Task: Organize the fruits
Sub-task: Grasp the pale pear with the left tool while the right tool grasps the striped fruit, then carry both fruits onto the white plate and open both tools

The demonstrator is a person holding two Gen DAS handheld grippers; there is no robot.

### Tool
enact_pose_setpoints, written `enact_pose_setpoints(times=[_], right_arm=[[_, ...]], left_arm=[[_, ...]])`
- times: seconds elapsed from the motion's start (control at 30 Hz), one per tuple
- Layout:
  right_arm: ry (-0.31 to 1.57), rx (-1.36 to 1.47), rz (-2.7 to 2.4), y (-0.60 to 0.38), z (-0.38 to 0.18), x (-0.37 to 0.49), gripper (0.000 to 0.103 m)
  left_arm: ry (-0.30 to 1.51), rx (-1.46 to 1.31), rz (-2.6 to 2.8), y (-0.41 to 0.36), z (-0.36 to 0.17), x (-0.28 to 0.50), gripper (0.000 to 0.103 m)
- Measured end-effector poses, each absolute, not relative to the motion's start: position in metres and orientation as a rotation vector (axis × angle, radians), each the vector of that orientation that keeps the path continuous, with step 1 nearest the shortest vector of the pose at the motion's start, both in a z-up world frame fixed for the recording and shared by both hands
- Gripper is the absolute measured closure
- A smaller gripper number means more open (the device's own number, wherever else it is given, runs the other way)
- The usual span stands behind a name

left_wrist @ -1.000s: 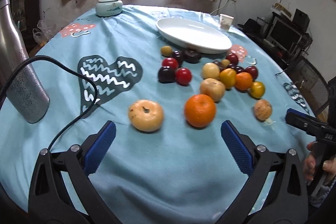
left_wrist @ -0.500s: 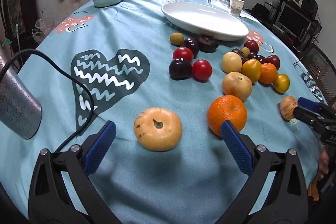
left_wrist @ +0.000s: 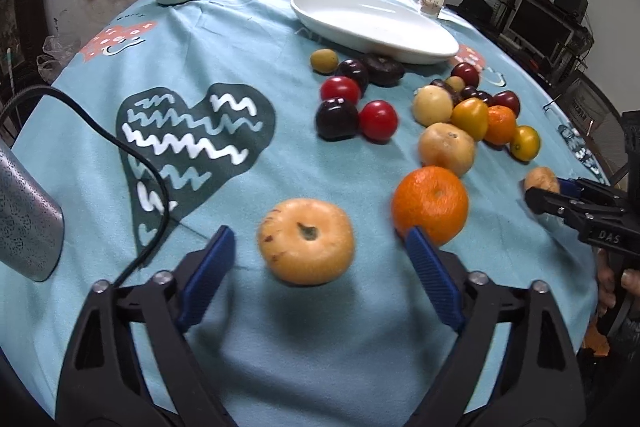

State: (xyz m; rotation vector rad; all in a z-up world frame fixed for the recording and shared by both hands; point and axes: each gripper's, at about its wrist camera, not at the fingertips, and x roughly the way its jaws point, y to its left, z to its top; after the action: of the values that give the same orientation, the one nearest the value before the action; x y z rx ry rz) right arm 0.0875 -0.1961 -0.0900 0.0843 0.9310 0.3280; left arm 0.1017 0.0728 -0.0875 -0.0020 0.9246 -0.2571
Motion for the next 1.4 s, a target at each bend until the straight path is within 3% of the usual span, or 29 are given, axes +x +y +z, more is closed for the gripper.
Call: enact_pose_setpoints(times=[0.23,0.3,0.37,0.53,0.87,1.17,1.4], right_arm=[[0.929,0.072,0.322,-0.193,-0.09,0.087,0.051],[0.929,0.061,0.319,-0.192,-0.09,0.088,0.051],[0.929,0.056,0.319,-0.191,-0.09,0.088,0.051],[0.925,0.063,0.328,-0.192,-0.09,0.087,0.057],[0.914,0.06,0.38,-0.199,-0.08,0.093,0.063],[0.599,0.096,0.279,-0.236,0.034,0.169,0.063],[0.689,0.125,0.243,-0.221,-0.008,0.285,0.063]], left_arm=[[0.932,0.058,-0.242,0.079,-0.09,0.106,0.025],[0.929,0.091,-0.256,0.072,-0.09,0.105,0.03],[0.943,0.09,-0.256,0.071,-0.094,0.107,0.048],[0.93,0.128,-0.252,0.066,-0.093,0.103,0.056],[0.908,0.053,-0.251,0.071,-0.081,0.11,0.056],[0.698,0.008,-0.23,0.042,0.013,0.204,0.056],[0.755,-0.025,-0.209,0.005,-0.008,0.3,0.056]])
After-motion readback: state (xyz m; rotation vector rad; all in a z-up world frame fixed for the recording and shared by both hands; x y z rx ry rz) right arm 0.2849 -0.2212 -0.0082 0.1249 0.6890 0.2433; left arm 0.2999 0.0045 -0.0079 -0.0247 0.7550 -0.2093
